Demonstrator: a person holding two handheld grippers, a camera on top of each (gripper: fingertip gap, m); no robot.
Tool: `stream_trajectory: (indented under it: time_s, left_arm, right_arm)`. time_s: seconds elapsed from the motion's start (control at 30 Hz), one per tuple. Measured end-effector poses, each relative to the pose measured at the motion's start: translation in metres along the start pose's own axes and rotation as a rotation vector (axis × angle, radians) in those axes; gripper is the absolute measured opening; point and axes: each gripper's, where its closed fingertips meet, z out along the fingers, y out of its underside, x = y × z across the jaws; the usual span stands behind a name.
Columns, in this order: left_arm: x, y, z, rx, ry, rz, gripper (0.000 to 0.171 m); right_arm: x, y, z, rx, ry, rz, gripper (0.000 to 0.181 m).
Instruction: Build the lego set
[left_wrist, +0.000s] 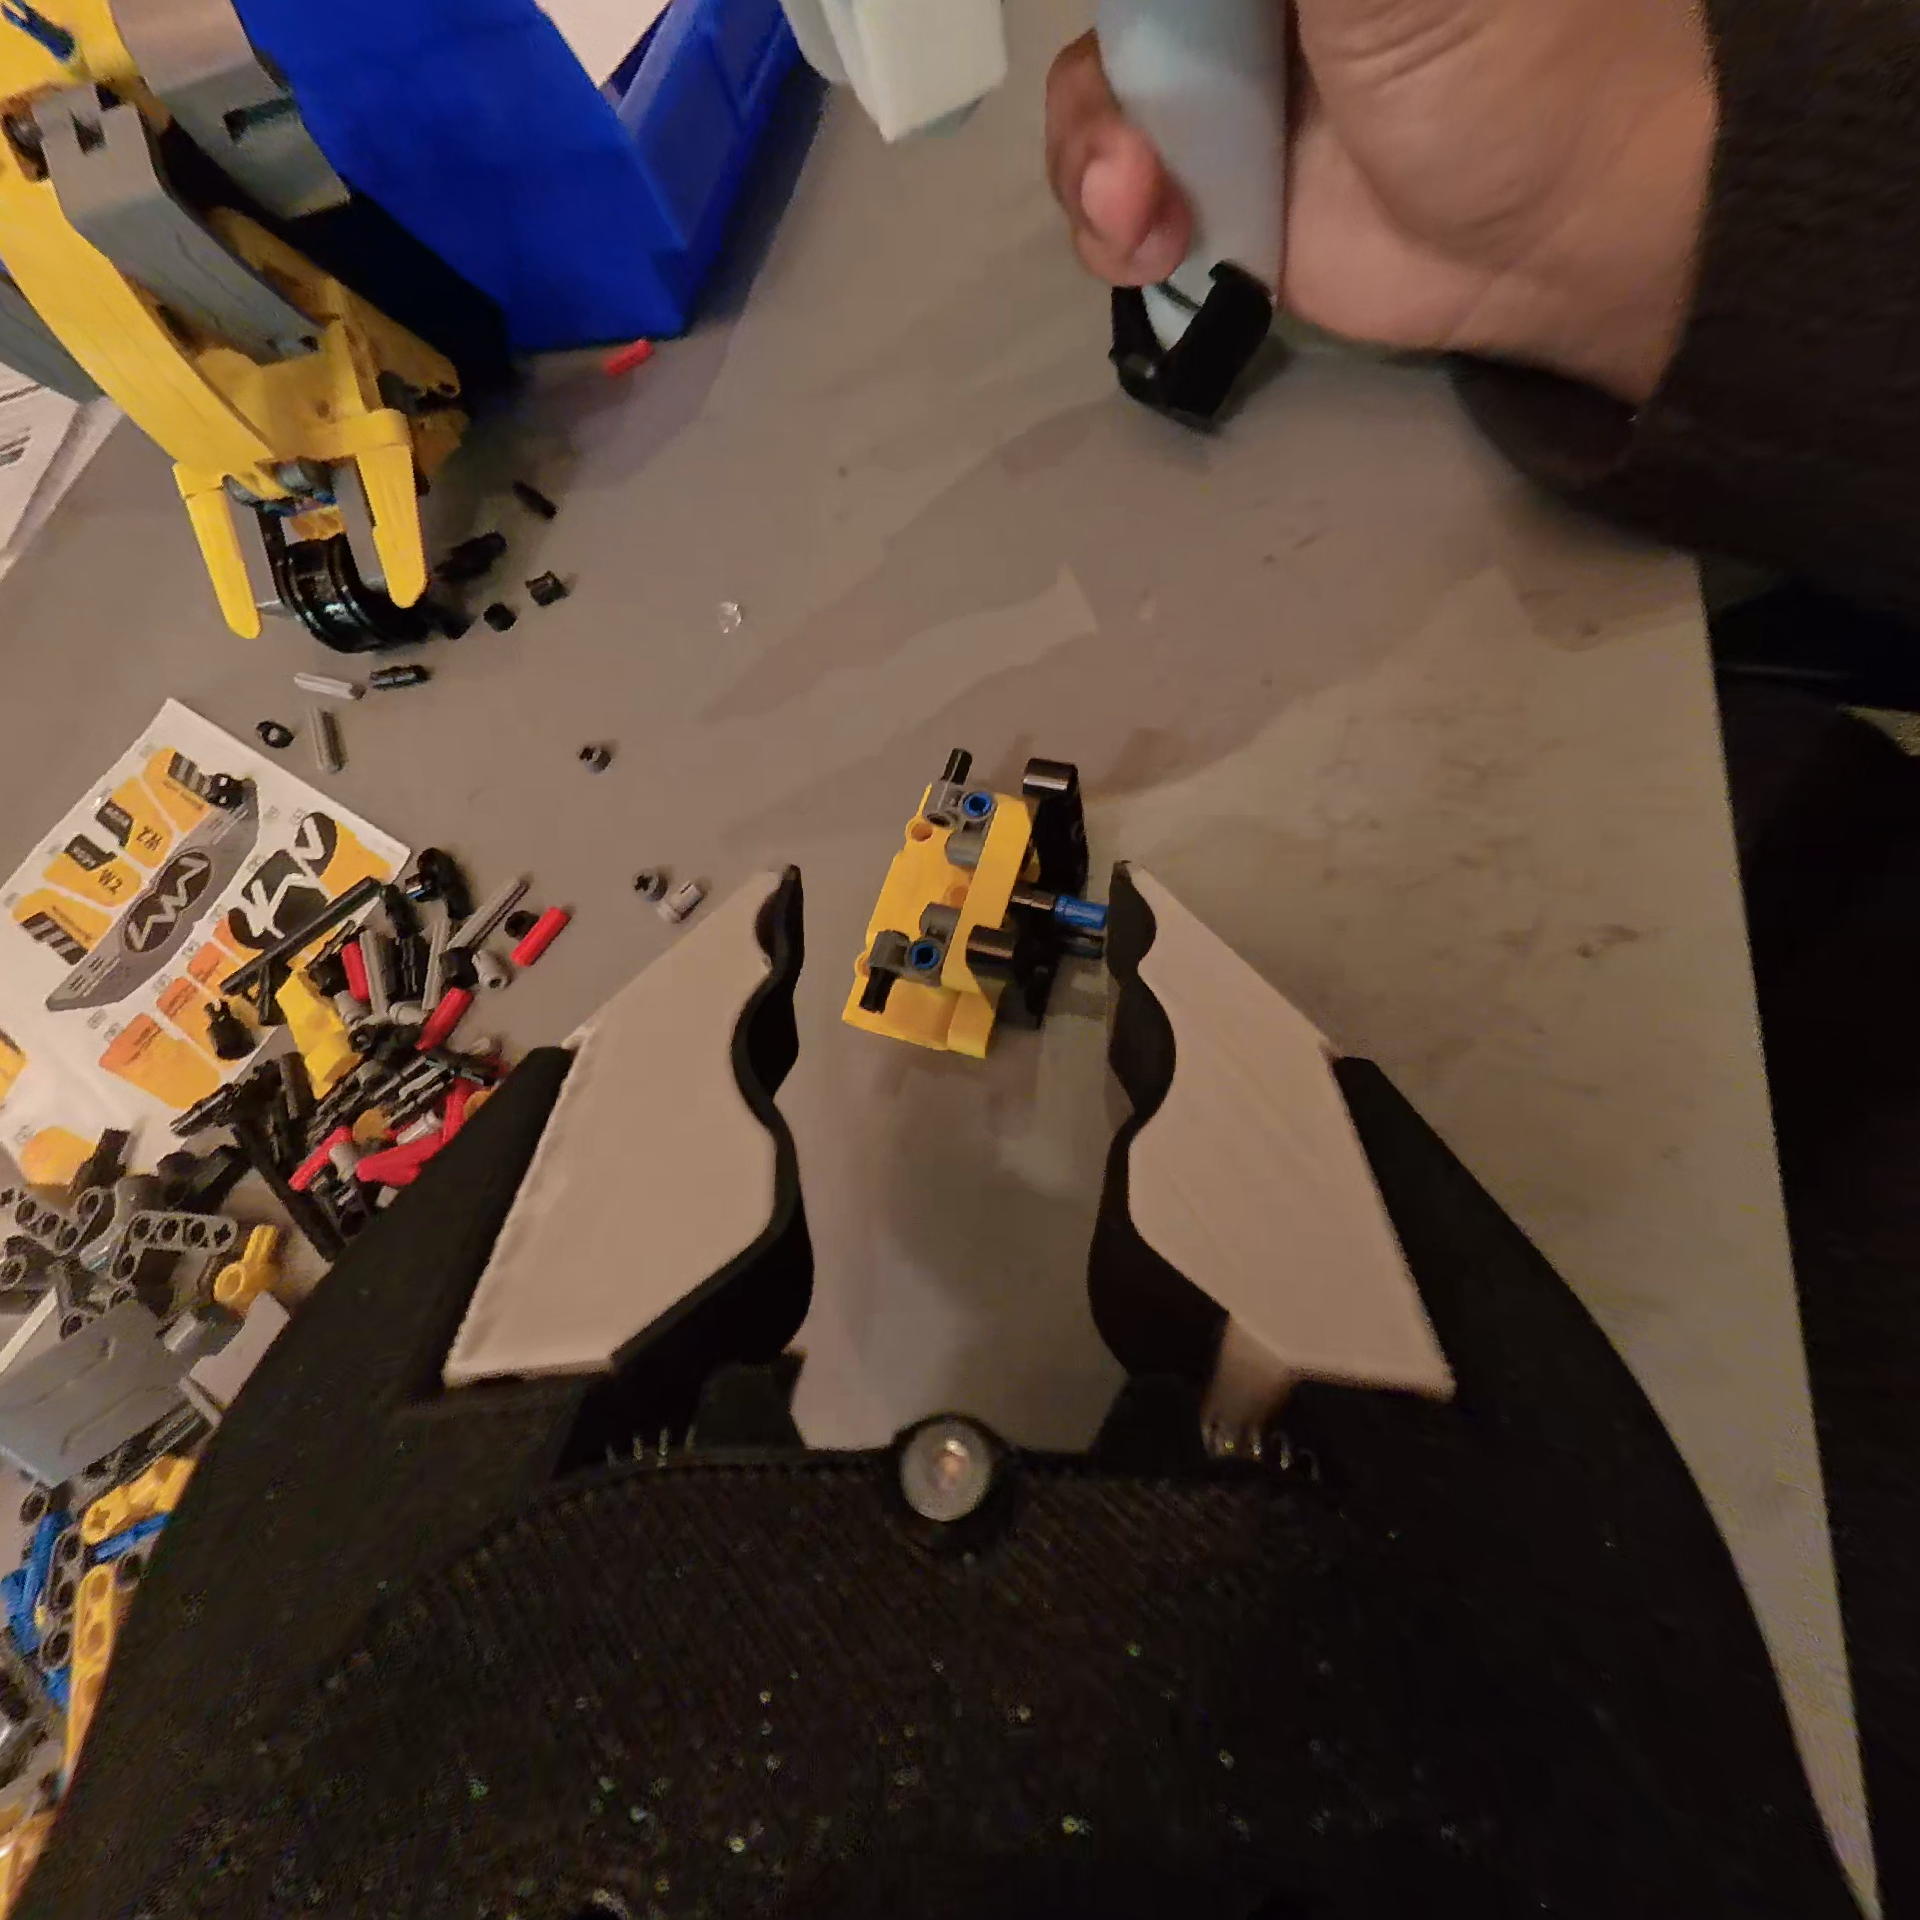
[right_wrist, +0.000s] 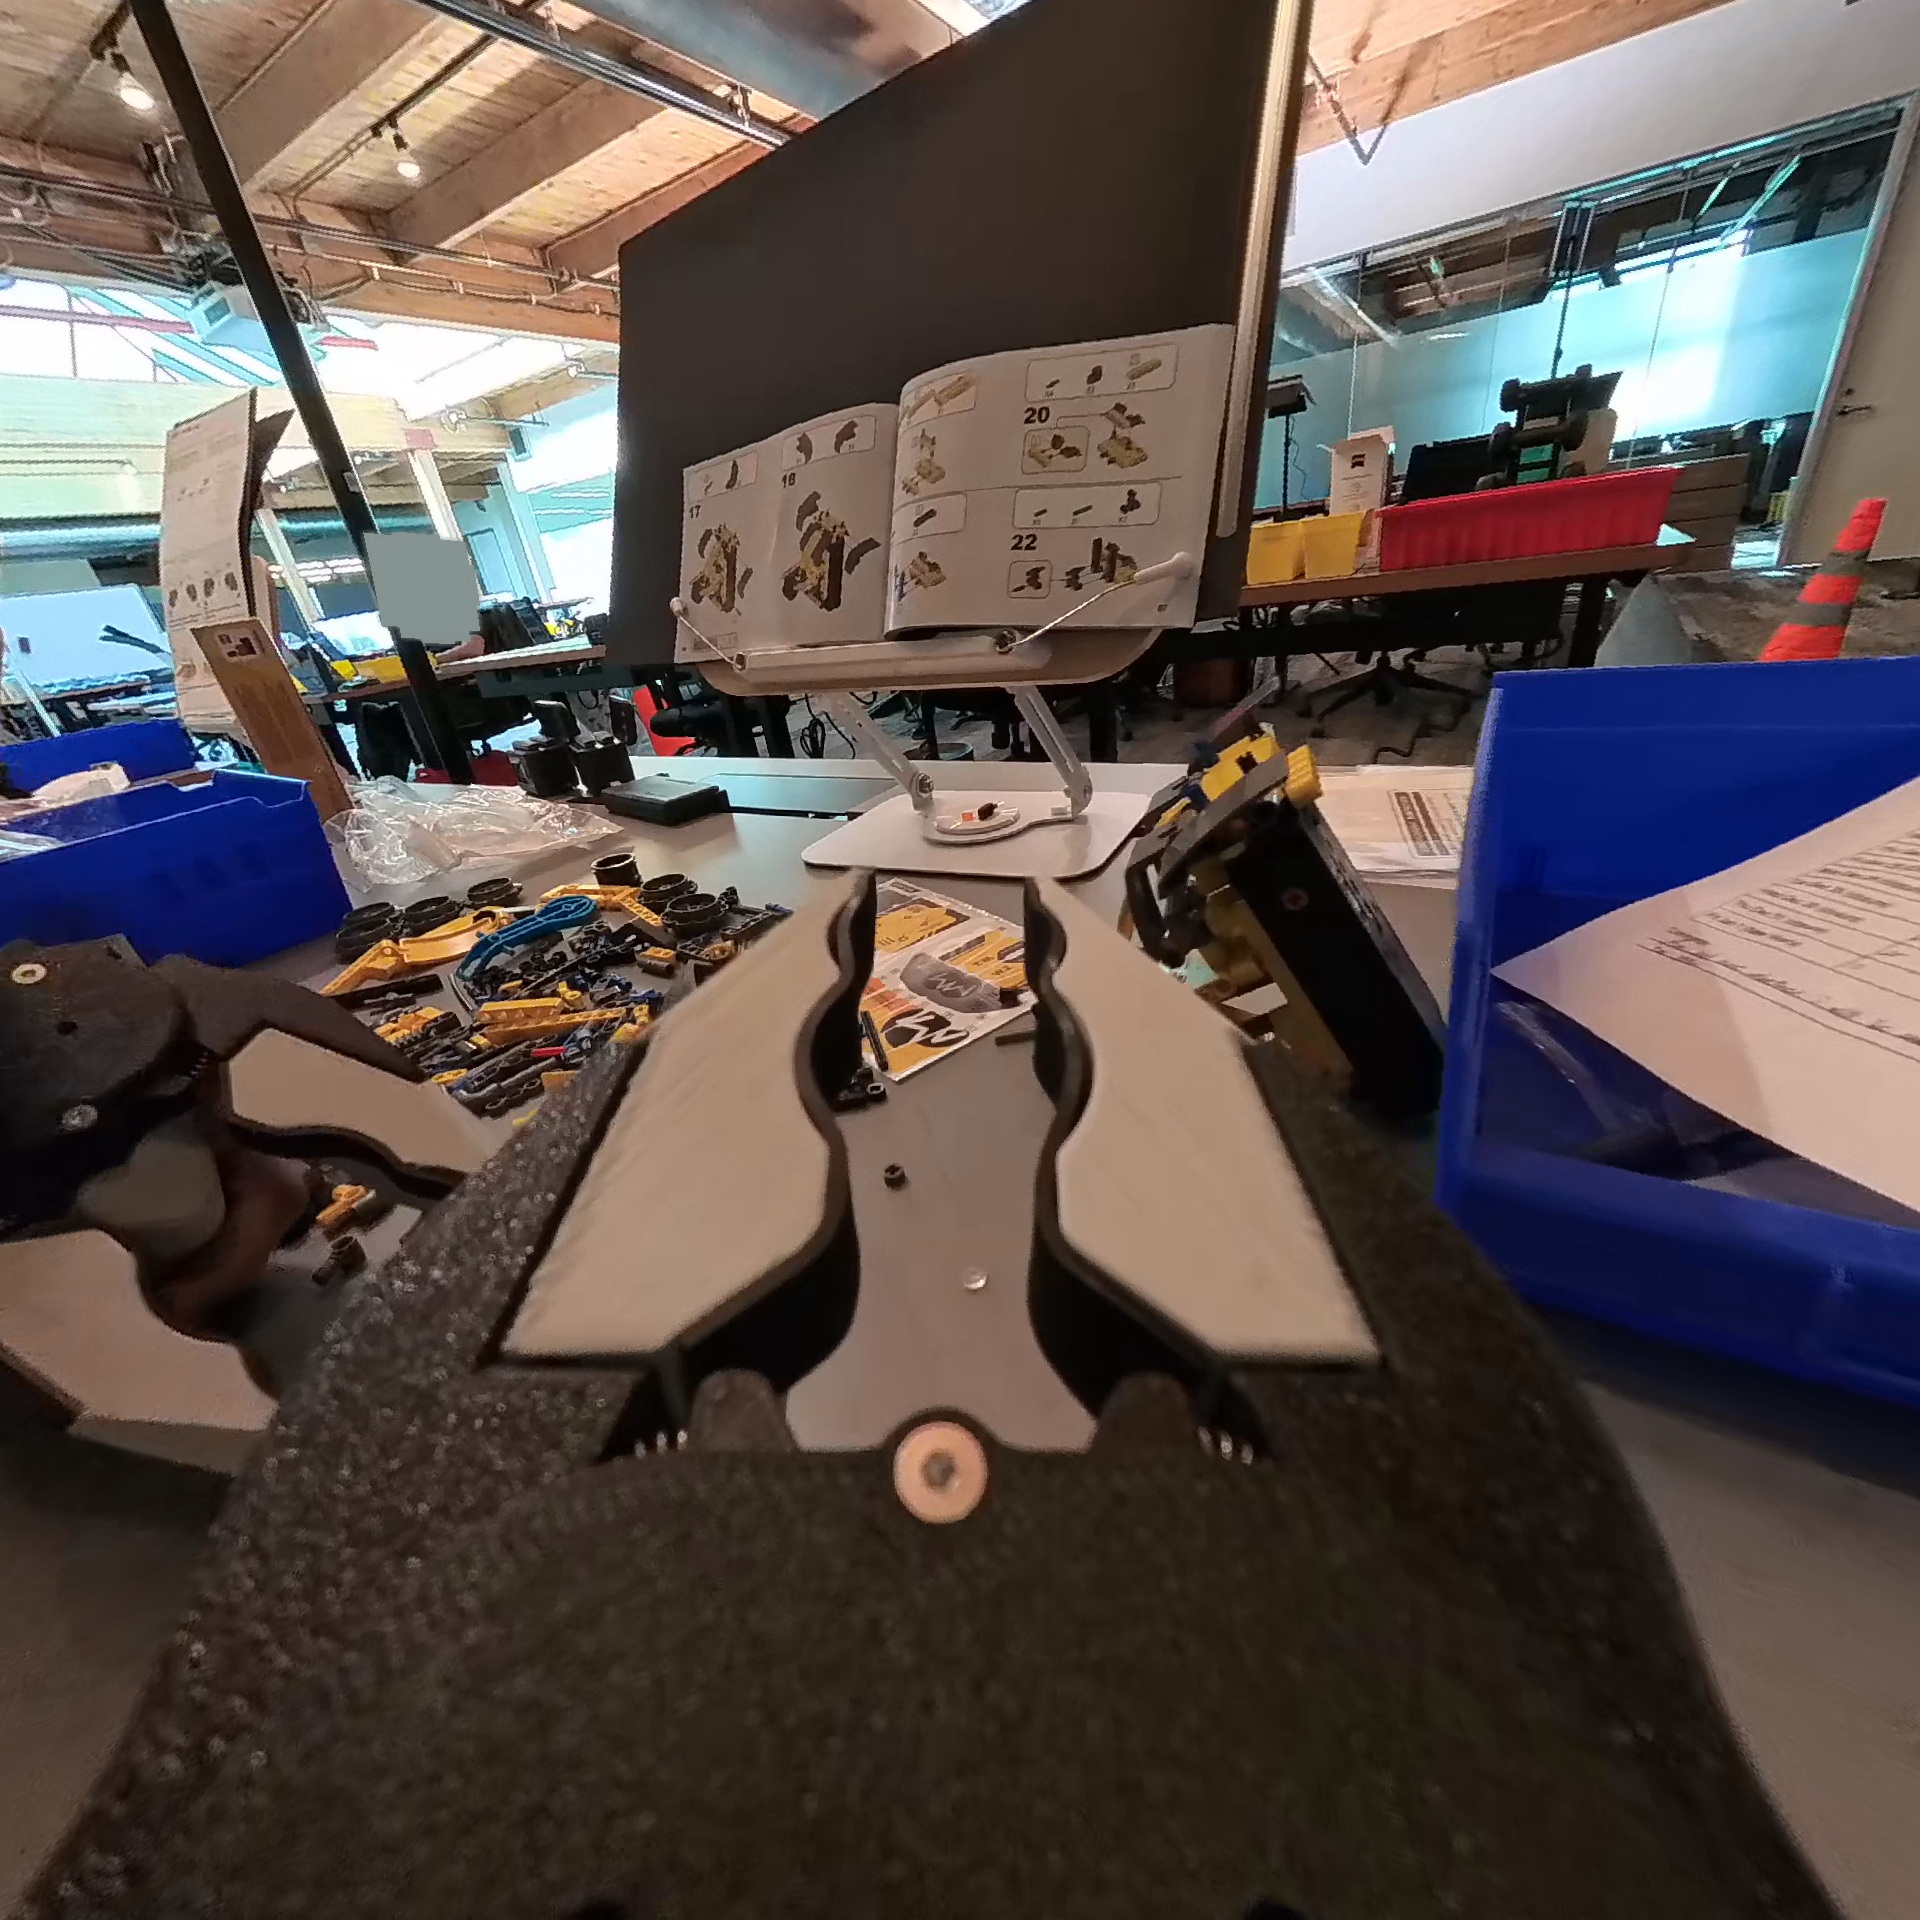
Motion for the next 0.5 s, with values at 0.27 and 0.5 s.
stream_trajectory:
  time_s: [0.27, 0.5]
  left_arm:
    - [-0.017, 0.005, -0.008, 0.009, -0.037, -0.075, 0.055]
    - [-0.017, 0.004, -0.009, 0.017, -0.030, -0.088, 0.055]
  right_arm:
    - [-0.001, 0.001, 0.001, -0.003, -0.010, 0.009, 0.028]
    - [-0.003, 0.001, 0.001, -0.003, -0.018, 0.014, 0.028]
